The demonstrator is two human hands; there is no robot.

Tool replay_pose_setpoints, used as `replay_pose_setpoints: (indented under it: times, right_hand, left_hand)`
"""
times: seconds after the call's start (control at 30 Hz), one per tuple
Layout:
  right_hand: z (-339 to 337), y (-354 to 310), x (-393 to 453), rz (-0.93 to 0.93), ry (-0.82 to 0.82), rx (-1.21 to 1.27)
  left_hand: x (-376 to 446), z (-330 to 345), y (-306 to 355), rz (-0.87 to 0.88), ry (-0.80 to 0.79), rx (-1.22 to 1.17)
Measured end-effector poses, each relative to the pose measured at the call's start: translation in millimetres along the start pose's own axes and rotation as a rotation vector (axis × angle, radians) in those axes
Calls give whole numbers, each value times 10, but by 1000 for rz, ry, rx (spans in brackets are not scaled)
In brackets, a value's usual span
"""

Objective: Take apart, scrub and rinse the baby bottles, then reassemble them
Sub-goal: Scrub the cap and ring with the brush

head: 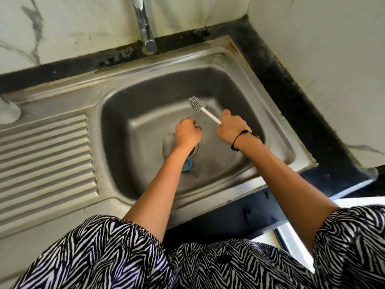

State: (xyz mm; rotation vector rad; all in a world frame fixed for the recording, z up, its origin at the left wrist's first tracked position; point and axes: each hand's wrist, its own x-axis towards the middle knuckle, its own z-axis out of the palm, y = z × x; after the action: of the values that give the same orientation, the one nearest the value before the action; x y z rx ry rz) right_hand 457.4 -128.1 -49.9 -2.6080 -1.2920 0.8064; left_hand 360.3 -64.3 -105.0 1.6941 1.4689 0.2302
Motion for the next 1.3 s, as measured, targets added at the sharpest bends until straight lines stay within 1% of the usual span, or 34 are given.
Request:
replay_pose_setpoints:
  times: [0.1, 0.2, 0.37, 0.47, 0.53, 0.57, 0.7, 0.77, 0.87, 0.97, 1.17, 1.3]
  right_hand:
    - [-41, 57, -143, -40, 57, 60]
    - [-78, 164, -214, -75, 135, 70]
    - [-307, 396, -278, -39, 271, 82]
    - [-510, 579, -273, -36, 442, 79]
    - [-644, 707, -205, -86, 549, 53]
    - [-709, 775, -143, -107, 578, 26]
    - [-903, 1040, 207, -123, 589, -120]
    - [-921, 1164, 369, -110, 575, -217]
    - [-878, 1339, 575, -113, 576, -291]
    - [-821, 1438, 723, -163, 573, -311]
    - [-787, 1432, 827, -161, 571, -350]
    - [-750, 1415, 827, -169, 587, -375]
  left_hand:
    - [-160, -47, 167, 49, -3, -91]
    - [-280, -55, 317, 119, -32, -87]
    - [-397, 51, 630, 229, -85, -67]
    - [-439, 146, 871, 296, -134, -49]
    - [-426, 200, 1048, 331, -154, -21]
    - [-395, 229, 1135, 347, -152, -4]
    - [-234, 301, 1446, 389, -149, 83]
    - [-119, 361, 1591, 419, -130, 131]
    - [54, 467, 1784, 443, -127, 148]
    - [216, 608, 1917, 460, -128, 162]
    - [429, 861, 1978, 512, -128, 181]
    - [474, 915, 1962, 511, -120, 172]
